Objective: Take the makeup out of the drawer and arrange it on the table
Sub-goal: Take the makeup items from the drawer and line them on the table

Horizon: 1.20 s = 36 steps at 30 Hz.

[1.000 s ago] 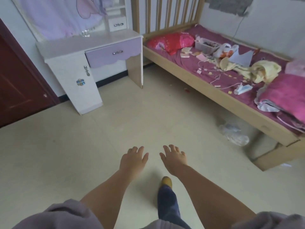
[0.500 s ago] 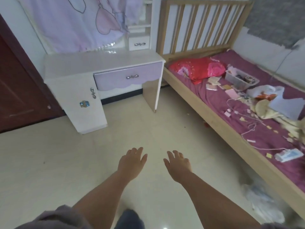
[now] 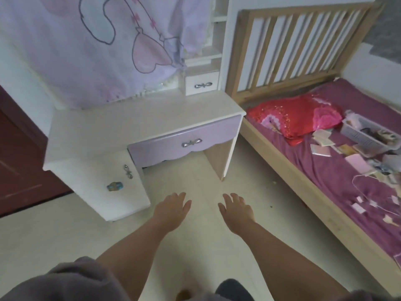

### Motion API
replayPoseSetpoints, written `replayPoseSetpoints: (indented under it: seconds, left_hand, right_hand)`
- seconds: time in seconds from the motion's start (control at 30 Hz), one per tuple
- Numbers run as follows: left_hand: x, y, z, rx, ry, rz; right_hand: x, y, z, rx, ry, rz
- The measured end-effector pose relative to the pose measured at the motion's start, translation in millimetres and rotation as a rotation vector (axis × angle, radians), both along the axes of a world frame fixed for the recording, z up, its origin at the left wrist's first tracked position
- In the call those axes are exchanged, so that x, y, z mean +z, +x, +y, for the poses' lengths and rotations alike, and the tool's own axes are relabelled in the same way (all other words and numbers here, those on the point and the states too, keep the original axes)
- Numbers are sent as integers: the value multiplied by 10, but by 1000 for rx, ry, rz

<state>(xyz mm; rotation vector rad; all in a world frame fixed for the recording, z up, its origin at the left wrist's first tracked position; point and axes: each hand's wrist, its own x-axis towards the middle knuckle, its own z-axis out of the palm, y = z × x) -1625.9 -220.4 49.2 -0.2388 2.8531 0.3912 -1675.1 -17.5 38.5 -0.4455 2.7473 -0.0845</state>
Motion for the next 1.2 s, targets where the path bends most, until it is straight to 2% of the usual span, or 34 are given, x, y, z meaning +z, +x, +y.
replayPoseSetpoints:
  seconds: [0.13, 0.33, 0.63, 0.7, 0.8, 0.9, 1.07, 1.2]
  left_hand:
    - [-92, -717, -258, 67, 59, -15]
    - [-402, -1990, -526, 318, 206, -40]
    - [-877, -3359, -611, 692, 487, -120]
    - [-1000, -3564, -660, 848, 591, -106]
    - [-1175, -3797, -745, 1091, 784, -100]
    - [-1279, -3858, -744, 1325, 1034, -123]
    - [-1364, -3850, -742, 1461, 1230, -110]
    - [-1399, -3829, -687, 1509, 1282, -36]
  right_hand:
    - [-36, -835, -295, 21, -4, -7]
    - [-217, -2255, -670, 69, -85, -32]
    - [-614, -3737, -1179, 140, -111, -237]
    - [-775, -3937, -1324, 81, -151, -309]
    - [-1018, -4175, -1554, -192, -345, -479]
    - [-1201, -4221, -1718, -383, -455, -674]
    - [-1317, -4120, -1811, -676, -666, -881]
    - [-1286, -4100, -1820, -711, -722, -856]
